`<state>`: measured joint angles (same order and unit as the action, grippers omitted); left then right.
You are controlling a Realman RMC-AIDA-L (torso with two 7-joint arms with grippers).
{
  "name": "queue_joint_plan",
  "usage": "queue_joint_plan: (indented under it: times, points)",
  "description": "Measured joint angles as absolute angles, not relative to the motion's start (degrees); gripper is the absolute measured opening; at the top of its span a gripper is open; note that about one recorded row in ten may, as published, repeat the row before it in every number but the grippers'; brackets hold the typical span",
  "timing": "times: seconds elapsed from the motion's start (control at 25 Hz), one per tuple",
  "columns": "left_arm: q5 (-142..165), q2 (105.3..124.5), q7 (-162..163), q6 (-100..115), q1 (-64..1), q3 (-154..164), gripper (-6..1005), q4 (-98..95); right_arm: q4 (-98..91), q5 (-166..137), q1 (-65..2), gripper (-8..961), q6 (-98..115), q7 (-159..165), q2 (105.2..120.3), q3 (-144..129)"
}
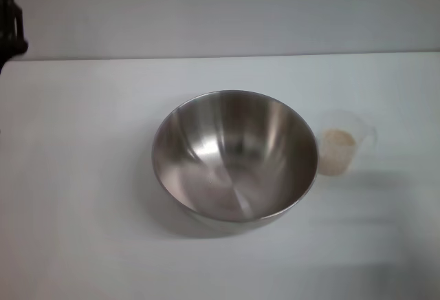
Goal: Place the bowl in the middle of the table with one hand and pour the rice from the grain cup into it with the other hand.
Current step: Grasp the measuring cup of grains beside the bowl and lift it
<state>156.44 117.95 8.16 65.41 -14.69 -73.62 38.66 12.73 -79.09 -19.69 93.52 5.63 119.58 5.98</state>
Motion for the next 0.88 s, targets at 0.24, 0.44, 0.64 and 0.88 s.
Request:
queue_joint_plan:
  times: [0.24, 0.44, 0.64, 0.88]
  points:
    - [157.45, 118.12, 11.26, 67.06, -12.26, -73.46, 426, 35.73, 13.94, -82.79, -14.88, 675, 98.51, 5.11, 119.60, 5.12]
    - [157.99, 118.14, 11.56, 68.54, -10.90, -73.09, 630, 35.44, 14.70, -83.62, -11.78, 675, 99.61, 5.09, 119.54, 2.79]
    - [159.44, 118.15, 11.69, 68.59, -10.72, -73.01, 722, 35.04, 15.70, -83.69, -10.37, 675, 98.23, 4.99, 119.63, -0.01]
    - [159.81, 118.14, 11.78, 68.64, -10.72, -72.46, 814, 34.97, 17.61, -83.72, -10.41, 674, 93.31, 3.53, 119.63, -2.17]
